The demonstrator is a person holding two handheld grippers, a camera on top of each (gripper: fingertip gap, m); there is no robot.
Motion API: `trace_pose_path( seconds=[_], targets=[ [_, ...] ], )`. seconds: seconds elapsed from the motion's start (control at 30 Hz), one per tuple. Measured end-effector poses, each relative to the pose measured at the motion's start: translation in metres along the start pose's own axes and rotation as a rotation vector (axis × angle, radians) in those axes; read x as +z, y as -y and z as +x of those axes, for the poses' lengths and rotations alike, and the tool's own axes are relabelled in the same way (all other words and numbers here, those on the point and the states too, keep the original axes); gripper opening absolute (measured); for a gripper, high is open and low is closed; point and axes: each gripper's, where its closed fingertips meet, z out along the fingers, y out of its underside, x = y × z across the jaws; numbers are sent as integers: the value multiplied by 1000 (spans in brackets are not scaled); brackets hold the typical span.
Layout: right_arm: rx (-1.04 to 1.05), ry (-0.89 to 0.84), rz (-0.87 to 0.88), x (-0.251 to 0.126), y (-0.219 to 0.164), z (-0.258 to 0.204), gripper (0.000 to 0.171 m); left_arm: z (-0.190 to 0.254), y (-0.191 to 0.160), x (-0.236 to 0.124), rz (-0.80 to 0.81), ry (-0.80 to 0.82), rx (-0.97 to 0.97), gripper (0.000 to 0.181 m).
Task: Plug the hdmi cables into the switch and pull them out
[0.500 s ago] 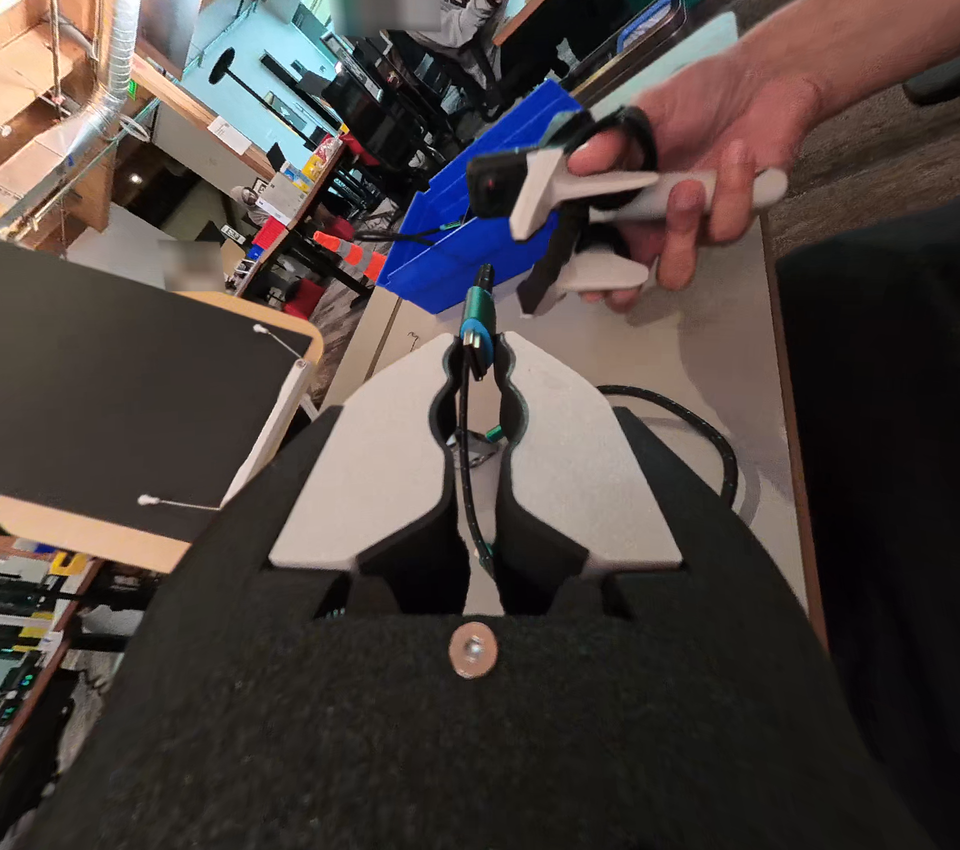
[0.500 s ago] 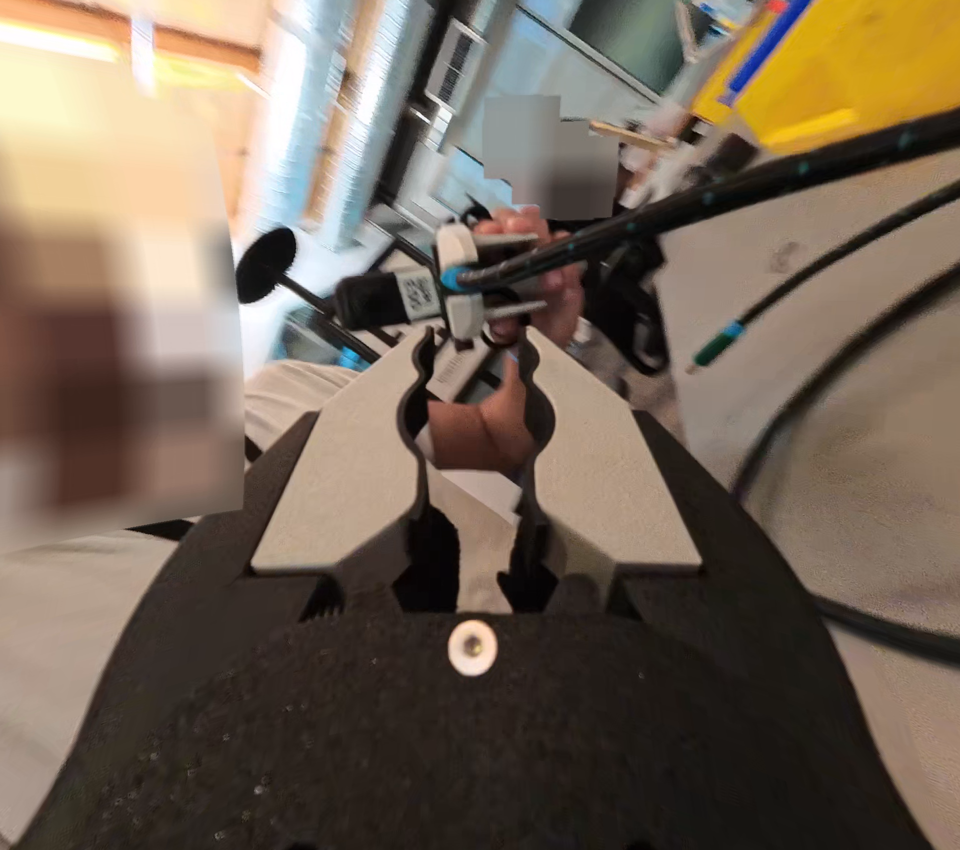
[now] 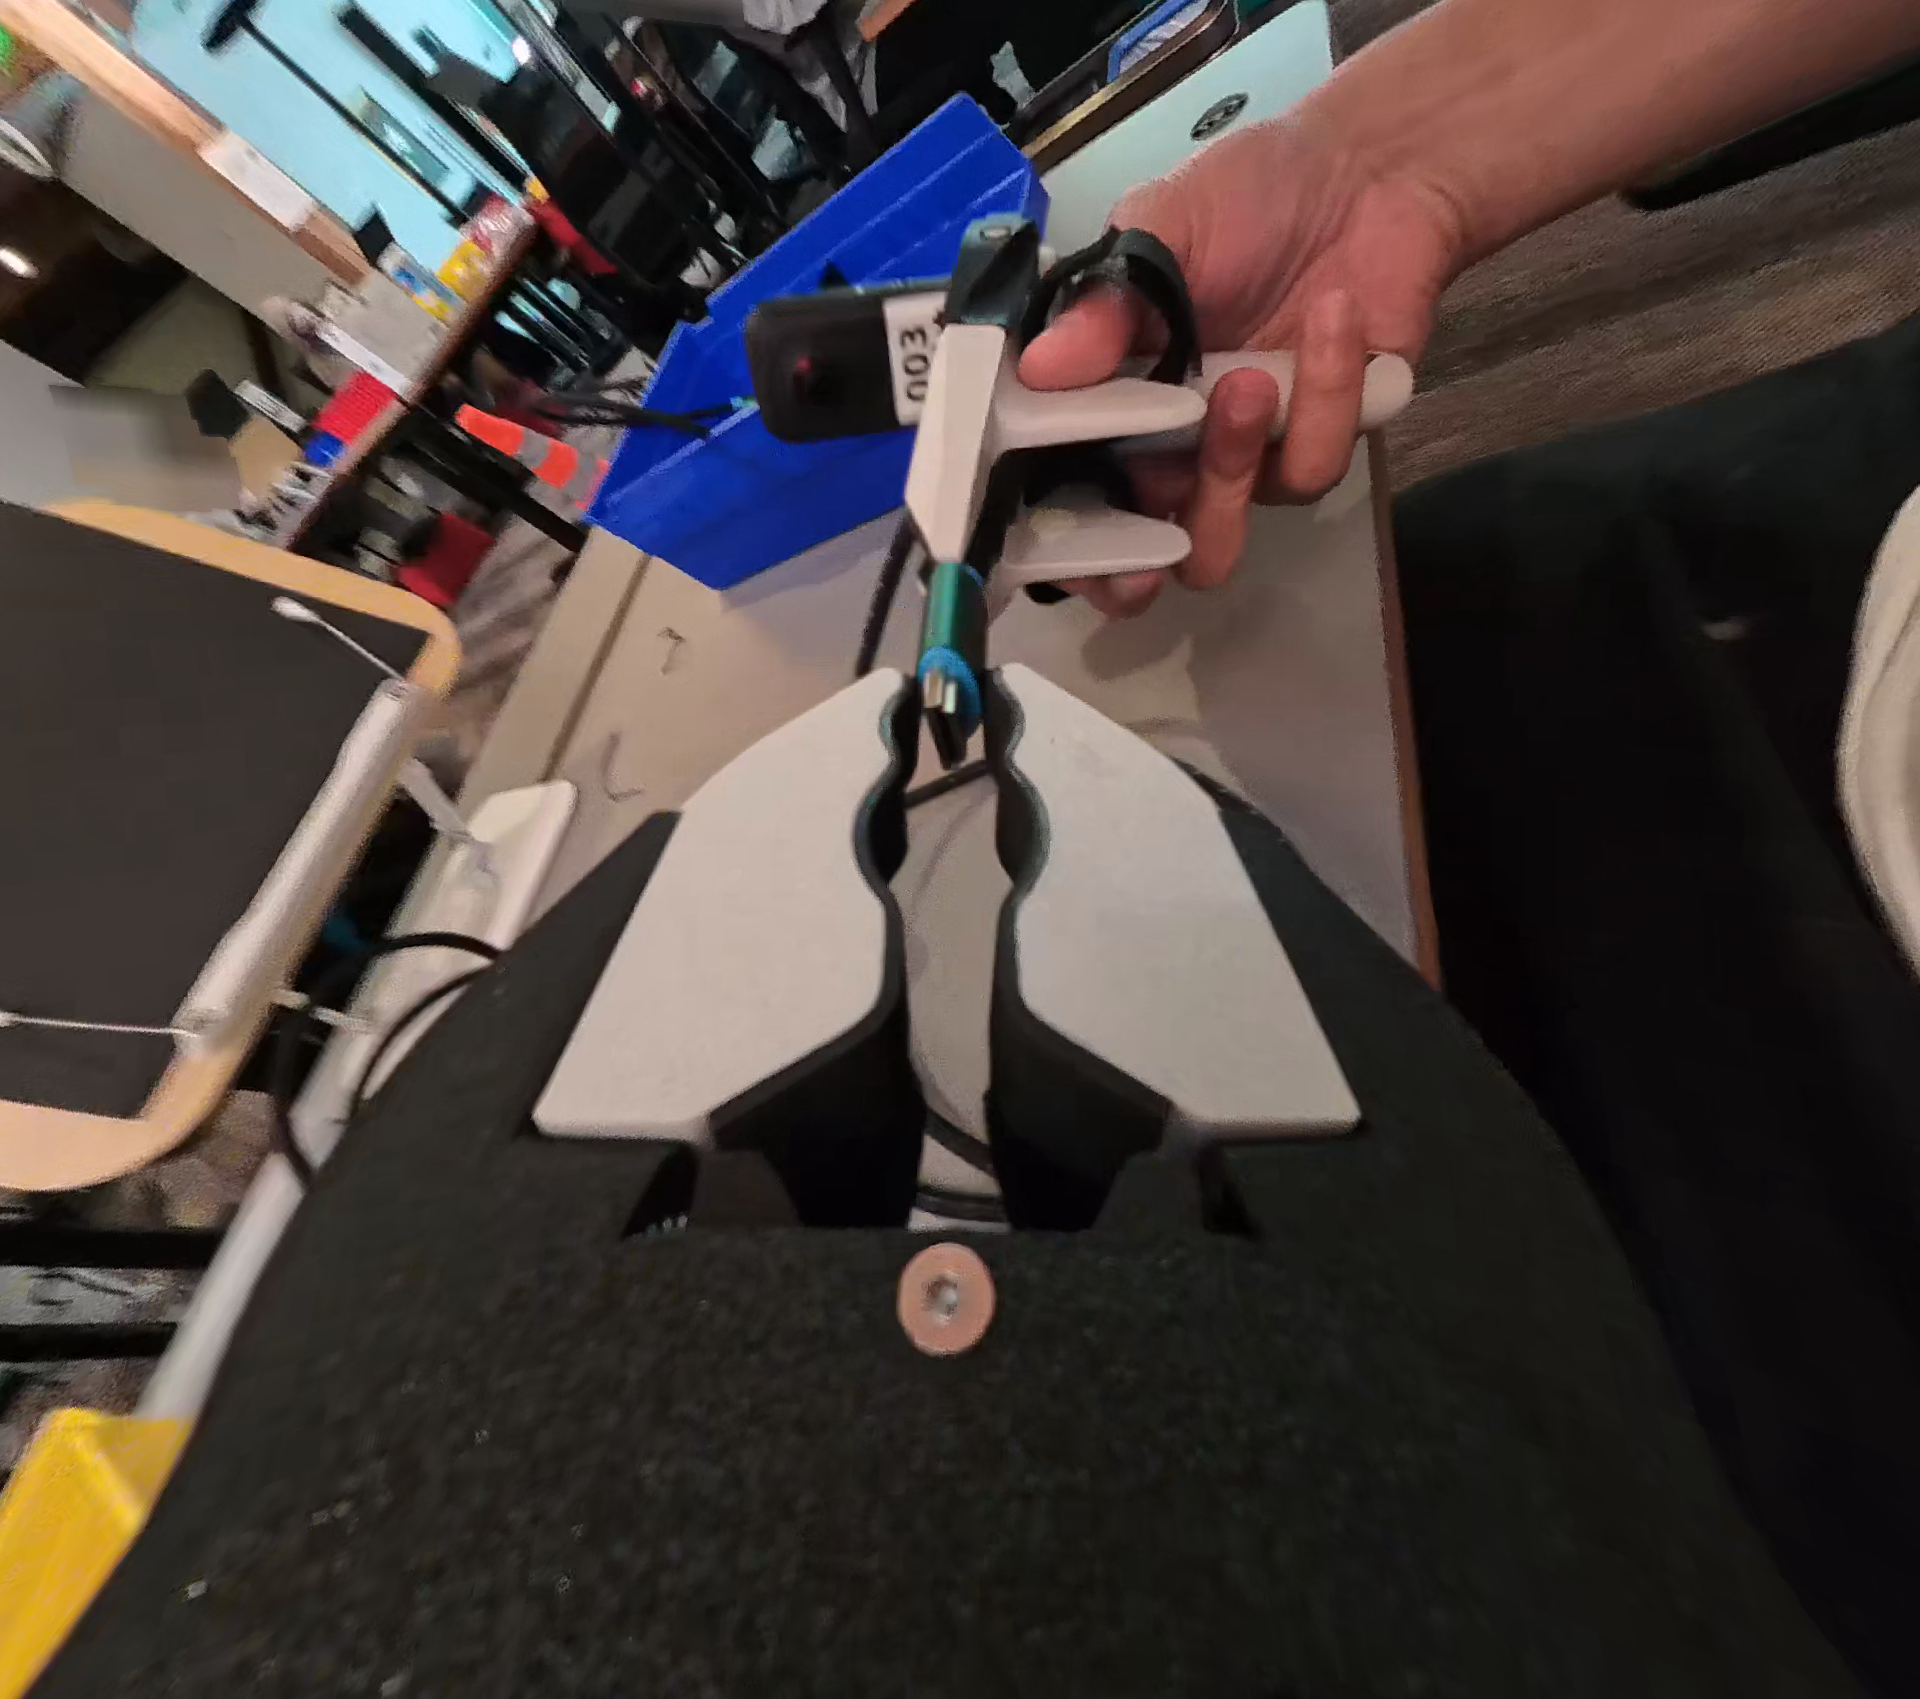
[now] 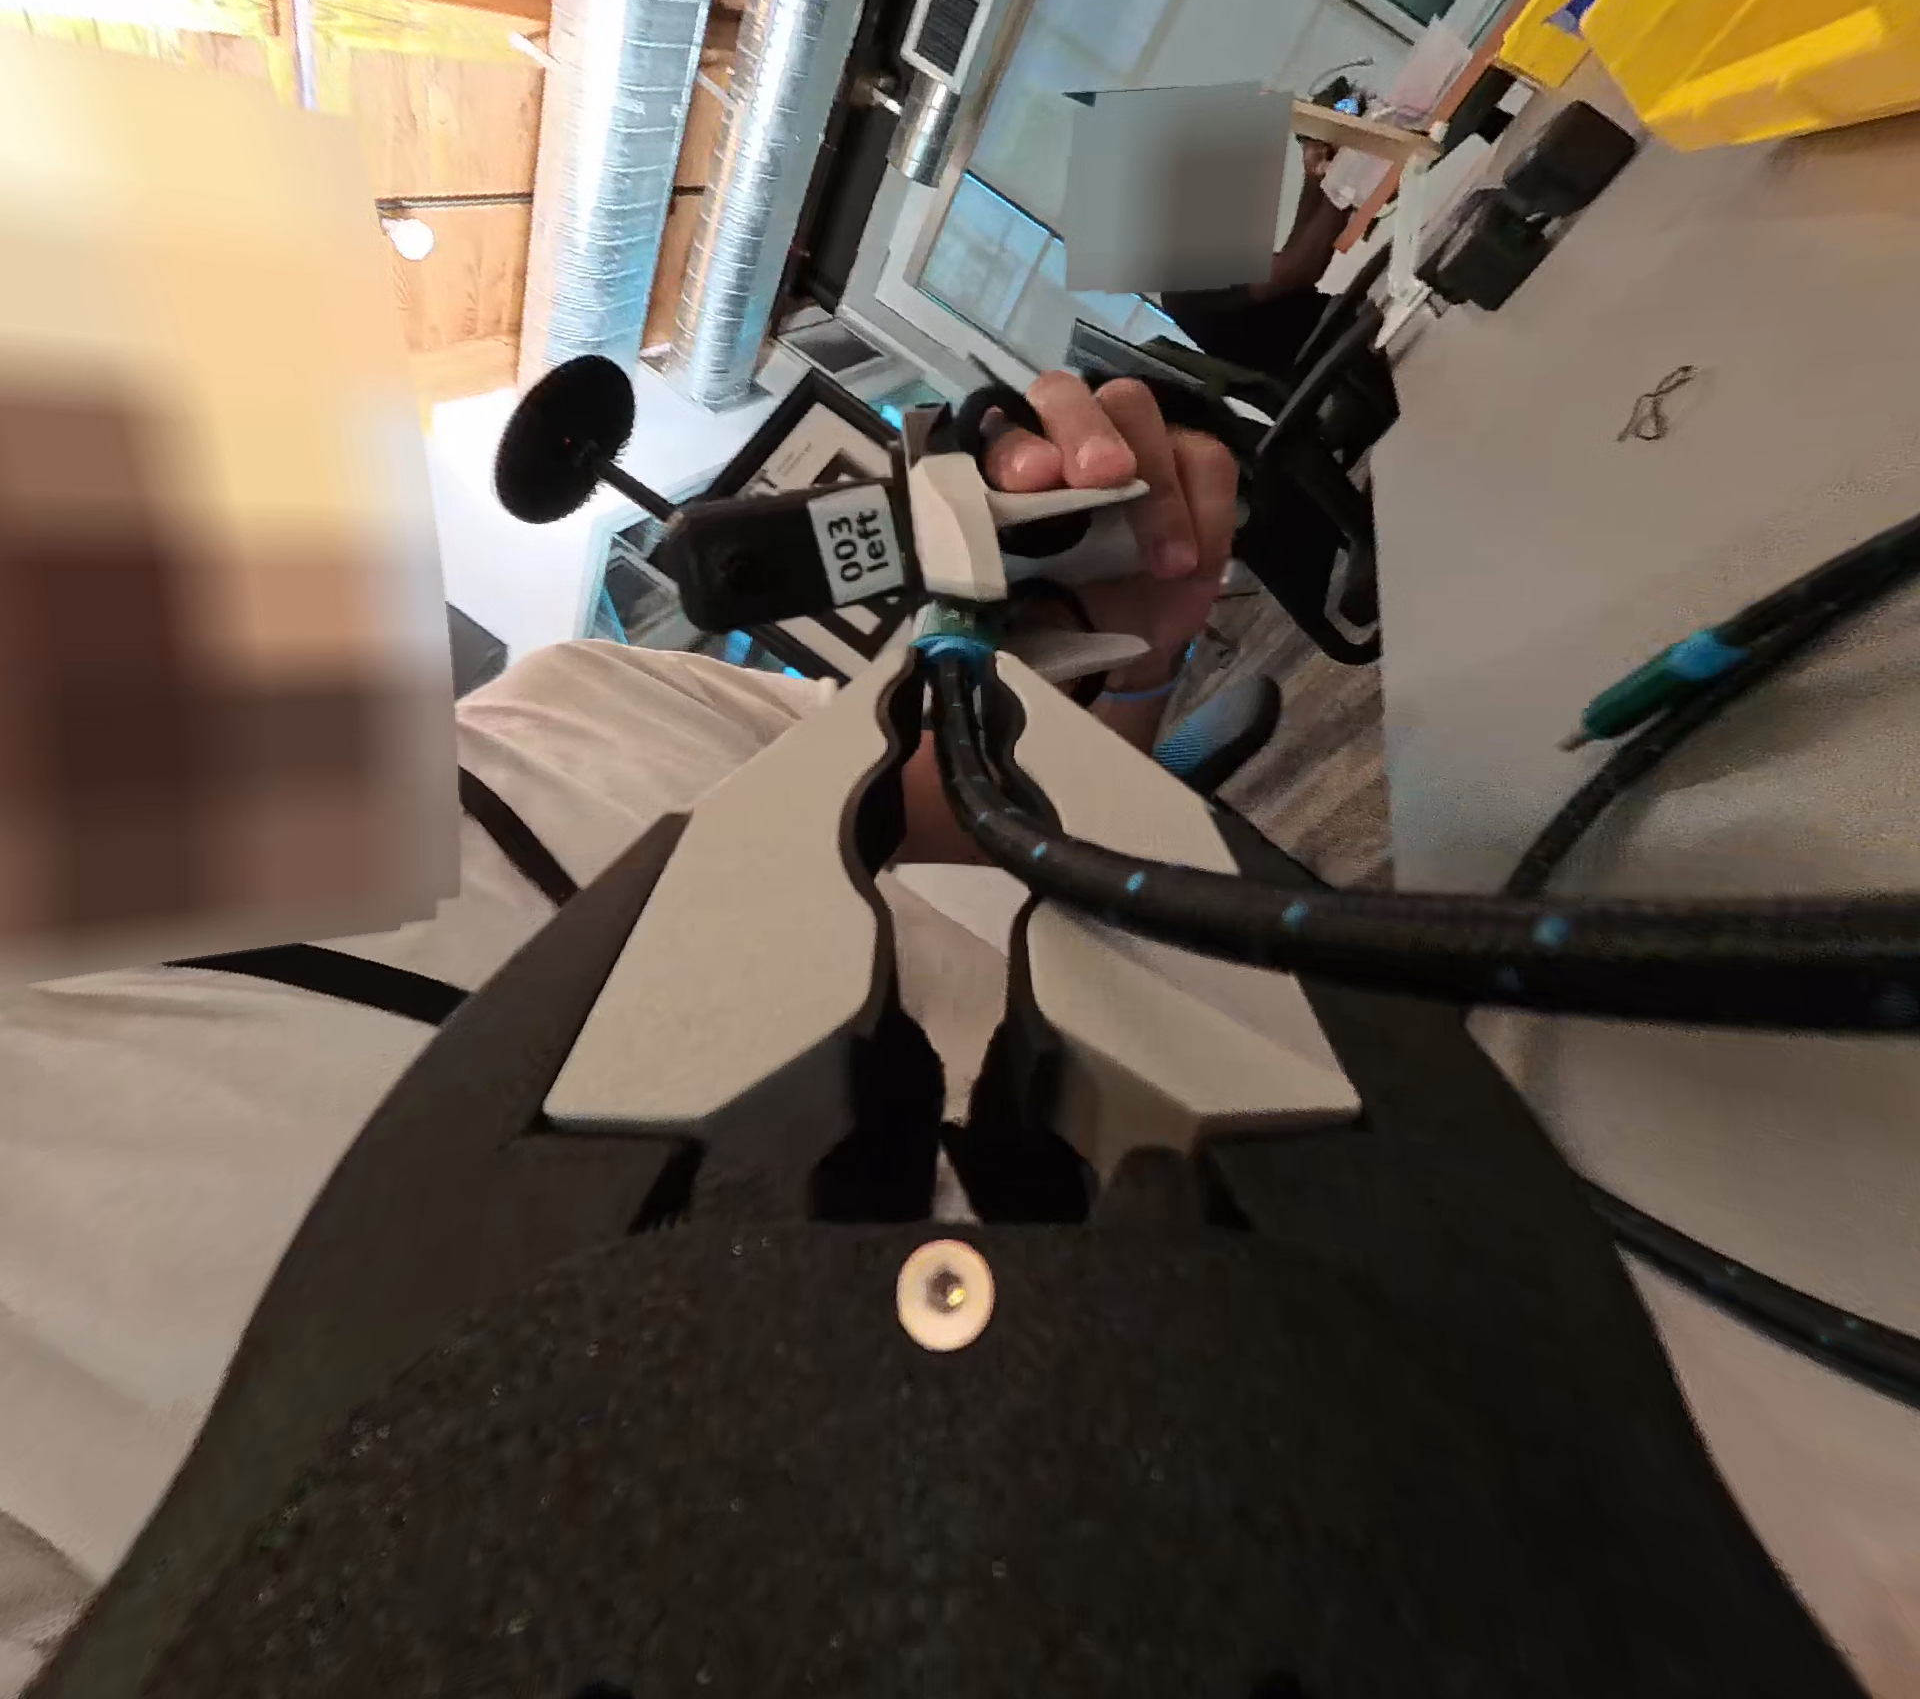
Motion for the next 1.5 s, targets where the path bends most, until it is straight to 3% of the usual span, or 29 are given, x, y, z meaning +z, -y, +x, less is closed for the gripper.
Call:
trace_pose_path(
  seconds=[0.13, 0.2, 0.27, 0.37, 0.47, 0.57, 0.67, 0.73, 0.87, 1.1, 1.5],
  targets=[
    [-145, -88, 17, -7, 7, 1, 9, -5, -3, -3, 53, 4, -161, 8],
    [-244, -212, 29, -19, 15, 4, 9, -21, -11, -7, 94, 76, -283, 4],
    [-380, -370, 37, -34, 22, 7, 9, -42, -35, -7, 48, 141, -465, 13],
    [-569, -470, 124, -51, 28, -12, 10, -47, -85, 5, -148, 37, -773, 26],
    [-774, -571, 233, -67, 31, -31, 9, -52, -109, 24, -256, -48, -921, 50],
    [-838, -712, 249, -82, 30, -20, 9, -71, -113, 50, -304, -16, -835, 70],
    [-830, -806, 256, -90, 30, -1, 9, -89, -128, 76, -446, 71, -580, 72],
    [-791, -839, 252, -94, 27, 13, 10, -92, -137, 90, -522, 59, -511, 68],
    [-699, -800, 292, -100, 27, 18, 9, -87, -151, 103, -637, -52, -506, 67],
    [-665, -805, 269, -103, 26, 25, 9, -89, -149, 103, -672, -120, -553, 63],
    [-672, -842, 224, -98, 22, 33, 10, -96, -152, 115, -705, 107, -632, 61]
  ],
)
